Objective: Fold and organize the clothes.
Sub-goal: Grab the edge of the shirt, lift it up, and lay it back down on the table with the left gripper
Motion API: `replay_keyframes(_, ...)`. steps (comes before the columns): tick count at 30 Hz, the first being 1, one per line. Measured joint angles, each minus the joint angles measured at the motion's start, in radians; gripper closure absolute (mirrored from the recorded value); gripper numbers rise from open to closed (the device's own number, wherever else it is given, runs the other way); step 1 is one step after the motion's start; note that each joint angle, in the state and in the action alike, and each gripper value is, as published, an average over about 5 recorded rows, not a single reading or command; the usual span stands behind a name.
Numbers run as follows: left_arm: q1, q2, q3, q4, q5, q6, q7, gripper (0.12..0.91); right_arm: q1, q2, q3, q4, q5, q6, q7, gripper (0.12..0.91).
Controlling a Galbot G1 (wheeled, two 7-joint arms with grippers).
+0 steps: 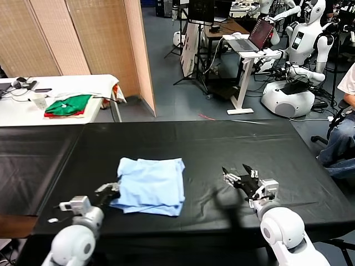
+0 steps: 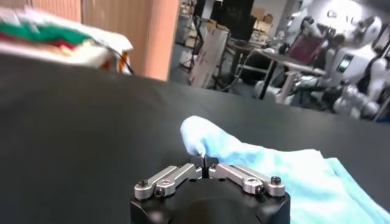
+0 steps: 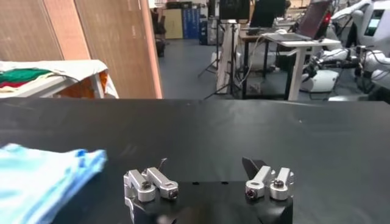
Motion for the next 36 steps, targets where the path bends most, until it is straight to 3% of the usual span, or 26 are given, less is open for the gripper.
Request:
replay_keyframes(10,0.130,0.272,-0.241,-0.040,-0.069,0.003,-0.007,0.876,0.001,0.014,-0.014,-0.021,-0.002,0.002,0.001,0.118)
replay_keyframes(15,0.199,0.358,-0.382,-0.084,-0.097,0.034,-0.066,0.876,-0.001,0.022,-0.022,-0.034,-0.008,0.007,0.001,0.118)
replay_keyframes(18,0.204,0.364,-0.408,-0.137,-0.099,0.058,-0.117,0.876,-0.007,0.027,-0.025,-0.035,-0.019,0.009,0.001,0.118)
replay_keyframes(21,0.181,0.329,-0.359,-0.195,-0.093,0.074,-0.145,0.876,-0.015,0.029,-0.024,-0.030,-0.028,0.010,0.000,0.118)
replay_keyframes(24,0.140,0.263,-0.253,-0.224,-0.065,0.074,-0.143,0.876,-0.023,0.029,-0.021,-0.024,-0.038,0.011,-0.001,0.118)
replay_keyframes(32,0.015,0.064,0.062,-0.160,-0.004,0.067,-0.156,0.876,-0.025,0.028,-0.024,-0.015,-0.027,0.012,-0.005,0.118)
replay_keyframes(36,-0.013,-0.002,0.167,-0.128,0.016,0.036,-0.124,0.867,-0.009,0.023,-0.042,-0.018,0.043,-0.002,-0.010,0.118)
